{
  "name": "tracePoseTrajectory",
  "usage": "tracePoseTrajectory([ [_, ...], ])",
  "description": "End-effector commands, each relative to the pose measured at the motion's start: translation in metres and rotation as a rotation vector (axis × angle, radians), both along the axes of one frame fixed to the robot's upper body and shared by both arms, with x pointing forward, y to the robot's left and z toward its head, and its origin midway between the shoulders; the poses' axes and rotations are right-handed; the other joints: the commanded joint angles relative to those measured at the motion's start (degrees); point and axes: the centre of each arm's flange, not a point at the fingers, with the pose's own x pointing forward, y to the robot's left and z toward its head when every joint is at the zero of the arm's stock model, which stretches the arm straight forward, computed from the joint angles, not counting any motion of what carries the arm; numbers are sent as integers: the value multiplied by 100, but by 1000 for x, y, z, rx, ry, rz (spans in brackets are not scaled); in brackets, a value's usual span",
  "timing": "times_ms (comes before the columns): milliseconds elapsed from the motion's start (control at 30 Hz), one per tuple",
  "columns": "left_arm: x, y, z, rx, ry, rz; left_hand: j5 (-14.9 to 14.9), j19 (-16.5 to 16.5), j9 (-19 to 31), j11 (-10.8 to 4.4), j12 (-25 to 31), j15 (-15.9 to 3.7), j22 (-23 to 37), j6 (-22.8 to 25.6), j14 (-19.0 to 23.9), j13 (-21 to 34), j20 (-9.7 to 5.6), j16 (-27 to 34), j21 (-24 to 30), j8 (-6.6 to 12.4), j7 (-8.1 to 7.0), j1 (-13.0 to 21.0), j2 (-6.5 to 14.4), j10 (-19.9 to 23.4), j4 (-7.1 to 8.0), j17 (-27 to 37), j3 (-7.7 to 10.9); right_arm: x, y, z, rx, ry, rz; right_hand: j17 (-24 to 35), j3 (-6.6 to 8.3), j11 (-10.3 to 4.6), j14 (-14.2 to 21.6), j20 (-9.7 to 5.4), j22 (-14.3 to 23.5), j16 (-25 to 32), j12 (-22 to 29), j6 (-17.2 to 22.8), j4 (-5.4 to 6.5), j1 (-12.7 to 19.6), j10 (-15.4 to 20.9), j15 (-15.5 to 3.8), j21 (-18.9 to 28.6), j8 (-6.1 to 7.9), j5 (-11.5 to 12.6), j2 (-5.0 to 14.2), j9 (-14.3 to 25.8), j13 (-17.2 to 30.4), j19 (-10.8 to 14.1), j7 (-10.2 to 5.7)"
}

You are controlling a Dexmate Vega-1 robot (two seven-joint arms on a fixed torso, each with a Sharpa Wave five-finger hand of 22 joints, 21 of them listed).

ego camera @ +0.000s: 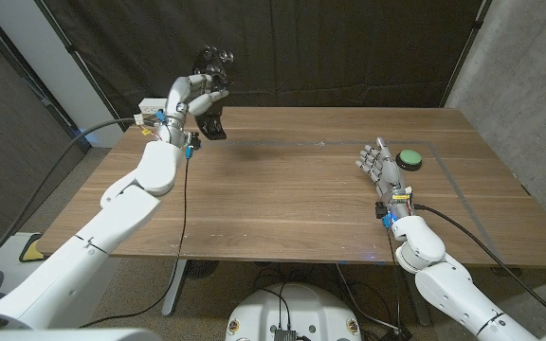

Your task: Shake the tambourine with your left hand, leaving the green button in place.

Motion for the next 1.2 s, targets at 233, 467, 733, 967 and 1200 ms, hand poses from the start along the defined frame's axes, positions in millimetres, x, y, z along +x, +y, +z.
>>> tracePoseTrajectory([
  [233, -25, -51, 10, 563, -333, 469, 27, -17, 11, -200, -25, -185, 12, 62, 67, -8, 16, -18, 39, 18, -31, -203, 208, 196, 653, 26, 716, -1, 4, -4, 7, 6, -2, 12, -13, 1, 43, -93, 33, -4, -2, 48, 2, 13, 23, -13, -8, 19, -1, 59, 33, 22, 49, -8],
  [467, -12, -52, 10, 650, -237, 462, 27, -19, 8, -208, -26, -188, 12, 61, 75, -7, 14, -11, 47, 17, -32, -212, 209, 199, 649, 28, 726, -4, 7, 0, 1, 7, -10, 12, -15, 8, 42, -93, 33, -6, -3, 49, 1, 13, 22, -10, -15, 19, -2, 61, 33, 22, 55, -4],
  [733, -4, -59, 16, 695, -197, 475, 27, -19, 7, -205, -21, -181, 11, 73, 94, -10, 15, 0, 56, 21, -17, -220, 209, 218, 646, 29, 736, -2, 5, 3, -1, 8, -16, 12, -18, 5, 41, -93, 33, -8, -2, 50, -2, 15, 26, -12, -25, 19, -2, 66, 33, 22, 62, -2],
  [967, -3, -59, 16, 645, -189, 449, 27, -10, 6, -209, -18, -184, 11, 68, 108, -6, 15, 6, 65, 19, -25, -227, 206, 224, 643, 30, 742, 6, 3, 10, -11, -2, -4, 11, -18, 5, 44, -95, 34, -7, -2, 54, -4, 17, 28, -15, -32, 20, -3, 69, 33, 22, 63, 6],
  [1200, 2, -60, 17, 633, -160, 448, 27, 6, 6, -210, -14, -197, 10, 70, 126, 4, 17, 14, 79, 19, -17, -234, 202, 224, 638, 29, 751, 13, 0, 17, -13, -5, 2, 12, -21, 3, 42, -94, 34, -9, 0, 54, -3, 15, 35, -6, -39, 20, -4, 74, 33, 22, 67, 3],
])
